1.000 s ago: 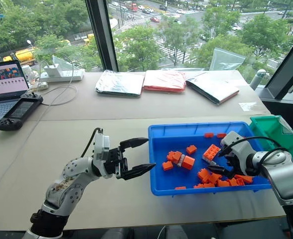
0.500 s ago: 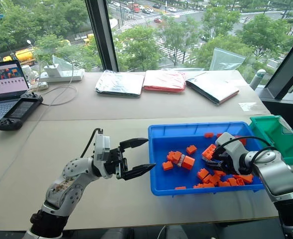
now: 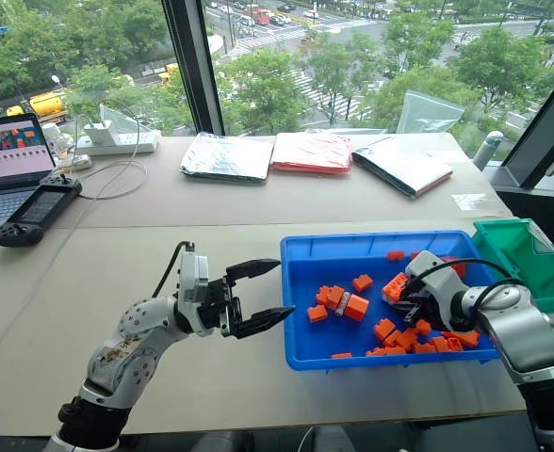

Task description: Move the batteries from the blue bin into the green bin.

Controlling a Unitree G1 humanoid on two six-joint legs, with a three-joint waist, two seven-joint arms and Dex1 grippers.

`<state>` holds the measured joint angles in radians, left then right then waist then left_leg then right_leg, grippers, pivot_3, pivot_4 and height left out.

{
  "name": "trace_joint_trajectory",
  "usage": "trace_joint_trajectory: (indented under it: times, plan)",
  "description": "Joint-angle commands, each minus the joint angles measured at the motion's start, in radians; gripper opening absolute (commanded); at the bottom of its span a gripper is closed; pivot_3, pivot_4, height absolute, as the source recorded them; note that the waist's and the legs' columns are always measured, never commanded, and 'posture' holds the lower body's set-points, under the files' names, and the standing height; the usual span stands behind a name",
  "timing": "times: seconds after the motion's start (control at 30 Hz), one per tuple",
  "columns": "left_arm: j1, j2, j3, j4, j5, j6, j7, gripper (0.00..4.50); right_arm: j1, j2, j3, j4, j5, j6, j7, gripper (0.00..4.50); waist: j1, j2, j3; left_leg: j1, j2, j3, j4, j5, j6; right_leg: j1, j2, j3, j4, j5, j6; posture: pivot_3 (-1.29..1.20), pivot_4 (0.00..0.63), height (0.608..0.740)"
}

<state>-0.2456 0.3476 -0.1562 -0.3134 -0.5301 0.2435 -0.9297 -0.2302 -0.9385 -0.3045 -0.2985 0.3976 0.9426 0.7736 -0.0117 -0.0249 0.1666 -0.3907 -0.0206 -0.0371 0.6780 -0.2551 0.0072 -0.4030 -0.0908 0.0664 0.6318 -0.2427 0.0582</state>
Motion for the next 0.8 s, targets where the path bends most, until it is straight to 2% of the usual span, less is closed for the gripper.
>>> trace_joint_trajectory:
  times: [0.03,0.2,0.27,0.33,0.63,0.7,0.77,0.8]
  plan:
    - [-0.02,0.001,0.003,-0.015,-0.007,0.0,-0.003,4.5,-0.06,0.027,-0.074,0.08,-0.085,-0.02,-0.178,0.25,0.0,0.0,0.0,0.0,0.0,0.0,0.0,0.0,0.0,0.0,0.0,0.0,0.0,0.0,0.0,0.0,0.15,0.74]
    - [-0.025,0.003,0.004,-0.014,-0.009,0.004,-0.004,4.5,-0.178,0.088,-0.16,0.211,-0.221,-0.057,-0.484,0.25,-0.001,0.0,0.0,0.0,-0.001,0.001,0.0,0.0,0.0,-0.001,0.0,0.001,0.001,0.0,0.0,0.0,0.15,0.74]
    - [-0.027,0.003,0.004,-0.014,-0.009,0.005,-0.004,4.5,-0.19,0.121,-0.207,0.227,-0.299,-0.067,-0.635,0.25,-0.001,0.001,0.0,0.0,-0.001,0.001,-0.001,0.0,0.0,-0.001,0.0,0.001,0.0,0.0,0.0,0.0,0.15,0.74]
    - [-0.029,0.003,0.003,-0.015,-0.009,0.006,-0.002,4.5,-0.199,0.147,-0.244,0.244,-0.336,-0.066,-0.721,0.25,0.002,0.001,0.0,-0.001,-0.001,0.001,-0.001,0.0,0.0,-0.001,0.0,0.0,0.0,0.0,0.0,0.0,0.15,0.74]
    - [-0.031,0.002,0.003,-0.016,-0.007,0.007,0.0,4.5,-0.224,0.153,-0.21,0.321,-0.345,-0.094,-0.72,0.25,-0.008,0.002,-0.001,0.0,-0.001,0.005,-0.001,0.0,0.0,-0.001,0.0,0.002,0.0,0.0,0.0,0.0,0.15,0.74]
    - [-0.027,0.003,0.005,-0.02,-0.007,0.009,0.0,4.5,-0.228,0.153,-0.212,0.34,-0.348,-0.105,-0.723,1.26,-0.008,0.002,-0.001,0.0,-0.001,0.007,-0.001,0.0,0.0,-0.001,0.0,0.002,0.0,0.0,0.0,0.0,0.15,0.74]
    - [-0.026,0.004,0.007,-0.022,-0.007,0.01,0.0,4.5,-0.229,0.152,-0.213,0.35,-0.348,-0.113,-0.725,1.97,-0.006,0.002,-0.001,0.0,-0.001,0.008,-0.001,0.0,0.0,-0.001,0.0,0.002,0.0,0.0,0.0,0.0,0.15,0.74]
    - [-0.026,0.004,0.007,-0.022,-0.006,0.009,0.001,4.5,-0.23,0.152,-0.212,0.355,-0.348,-0.117,-0.726,2.17,-0.006,0.002,-0.001,0.0,-0.001,0.008,-0.001,0.0,0.0,-0.001,0.0,0.002,0.0,0.0,0.0,0.0,0.15,0.74]
